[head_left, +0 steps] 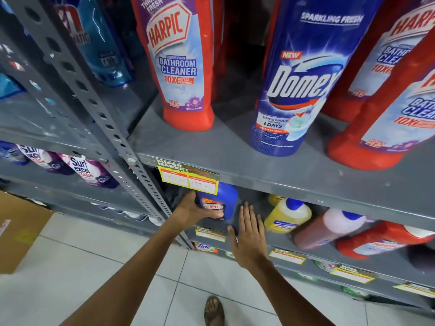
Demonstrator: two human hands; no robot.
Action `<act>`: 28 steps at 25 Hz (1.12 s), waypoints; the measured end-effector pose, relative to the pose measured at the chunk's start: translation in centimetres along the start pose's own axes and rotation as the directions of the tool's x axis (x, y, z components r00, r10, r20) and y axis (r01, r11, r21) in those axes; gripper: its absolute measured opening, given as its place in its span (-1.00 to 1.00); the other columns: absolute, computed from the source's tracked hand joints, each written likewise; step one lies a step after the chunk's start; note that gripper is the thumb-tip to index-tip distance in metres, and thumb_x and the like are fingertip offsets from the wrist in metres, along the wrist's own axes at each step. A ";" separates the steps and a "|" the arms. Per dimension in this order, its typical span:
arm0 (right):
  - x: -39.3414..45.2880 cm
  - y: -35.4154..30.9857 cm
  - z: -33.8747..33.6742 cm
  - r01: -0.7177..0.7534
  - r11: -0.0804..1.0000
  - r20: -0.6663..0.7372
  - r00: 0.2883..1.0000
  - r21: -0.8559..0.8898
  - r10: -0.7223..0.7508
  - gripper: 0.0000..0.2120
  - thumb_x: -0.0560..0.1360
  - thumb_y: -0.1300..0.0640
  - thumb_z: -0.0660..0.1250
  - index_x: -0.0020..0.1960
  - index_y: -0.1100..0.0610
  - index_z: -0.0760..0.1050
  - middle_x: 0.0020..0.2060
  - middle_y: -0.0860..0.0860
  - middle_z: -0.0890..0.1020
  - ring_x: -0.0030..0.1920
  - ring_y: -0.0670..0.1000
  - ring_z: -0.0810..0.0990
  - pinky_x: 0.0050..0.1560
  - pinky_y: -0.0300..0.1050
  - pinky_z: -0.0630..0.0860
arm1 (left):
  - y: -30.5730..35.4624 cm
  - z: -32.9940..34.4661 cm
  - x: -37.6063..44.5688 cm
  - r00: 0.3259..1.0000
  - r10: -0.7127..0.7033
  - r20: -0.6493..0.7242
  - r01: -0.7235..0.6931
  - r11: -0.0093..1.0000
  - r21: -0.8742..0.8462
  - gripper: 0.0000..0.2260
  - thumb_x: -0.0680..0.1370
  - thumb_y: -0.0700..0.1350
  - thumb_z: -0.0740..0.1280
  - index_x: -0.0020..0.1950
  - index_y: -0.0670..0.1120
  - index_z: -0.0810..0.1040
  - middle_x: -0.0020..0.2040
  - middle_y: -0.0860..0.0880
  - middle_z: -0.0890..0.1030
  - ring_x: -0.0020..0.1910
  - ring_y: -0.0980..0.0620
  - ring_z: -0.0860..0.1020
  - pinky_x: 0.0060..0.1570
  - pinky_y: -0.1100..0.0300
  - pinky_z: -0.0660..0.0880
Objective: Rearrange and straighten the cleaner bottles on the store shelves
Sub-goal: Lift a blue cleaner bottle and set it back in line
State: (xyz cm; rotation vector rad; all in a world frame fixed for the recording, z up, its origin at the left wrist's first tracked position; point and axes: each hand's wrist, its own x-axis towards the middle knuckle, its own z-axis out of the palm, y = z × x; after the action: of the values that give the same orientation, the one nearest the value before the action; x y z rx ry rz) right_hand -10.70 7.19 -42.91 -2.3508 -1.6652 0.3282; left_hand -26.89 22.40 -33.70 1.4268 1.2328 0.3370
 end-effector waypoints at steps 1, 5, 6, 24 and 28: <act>0.0 0.1 -0.1 0.002 1.000 0.010 1.000 0.023 -0.002 -0.26 0.70 -0.24 -0.15 0.75 0.17 -0.06 0.75 0.06 -0.05 0.73 0.02 -0.15 0.72 0.05 -0.19 | 0.2 0.1 -0.4 1.000 -0.001 -0.010 0.001 1.000 0.006 -0.29 0.22 -0.15 0.76 0.29 -0.12 0.55 0.17 -0.09 0.75 0.16 -0.06 0.73 0.28 -0.10 0.65; -1.3 0.0 -1.6 0.041 0.978 0.017 0.999 0.207 -0.046 -0.30 0.71 -0.18 -0.09 0.72 0.20 0.09 0.71 0.03 0.03 0.73 0.04 -0.03 0.73 0.19 0.09 | 0.9 0.7 -4.4 0.984 0.113 -0.141 -0.119 0.992 -0.032 -0.40 0.15 -0.19 0.78 0.13 -0.12 0.68 -0.02 -0.01 0.81 -0.04 0.03 0.78 0.09 0.01 0.73; -2.3 0.0 -2.4 0.051 0.959 -0.026 0.999 0.280 -0.046 -0.35 0.73 -0.13 -0.03 0.71 0.20 0.14 0.70 0.00 0.07 0.73 0.05 0.04 0.72 0.16 0.12 | 0.9 0.9 -6.2 0.976 0.157 -0.148 -0.165 0.985 -0.044 -0.46 0.15 -0.21 0.78 0.08 -0.12 0.71 -0.07 0.00 0.82 -0.08 0.04 0.79 0.03 0.06 0.74; -14.3 16.1 -40.0 0.280 0.931 -0.742 0.670 0.234 -0.015 -0.55 0.67 0.14 0.37 0.53 0.22 0.49 0.52 0.06 0.56 0.59 0.05 0.45 0.62 0.11 0.35 | 26.4 18.2 -26.3 0.779 0.613 -0.135 -0.625 0.738 -0.257 -0.55 0.08 -0.36 0.64 -0.11 -0.05 0.70 -0.24 0.14 0.79 -0.27 0.27 0.72 -0.21 0.40 0.64; -13.2 19.5 -40.7 0.150 0.983 -0.627 0.777 0.106 -0.051 -0.55 0.71 -0.04 0.29 0.51 0.17 0.53 0.49 0.06 0.59 0.47 0.09 0.55 0.53 0.12 0.46 | 32.0 21.5 -26.7 0.692 0.689 -0.216 -0.716 0.615 -0.330 -0.45 0.17 -0.25 0.63 0.11 0.05 0.63 -0.02 0.14 0.81 -0.06 0.19 0.76 -0.05 0.28 0.69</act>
State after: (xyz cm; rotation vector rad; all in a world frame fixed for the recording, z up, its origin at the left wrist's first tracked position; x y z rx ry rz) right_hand 15.38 -14.20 -10.17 -1.9357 -1.3628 -0.3167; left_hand -5.66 -3.99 -1.28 1.4917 0.5300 1.1286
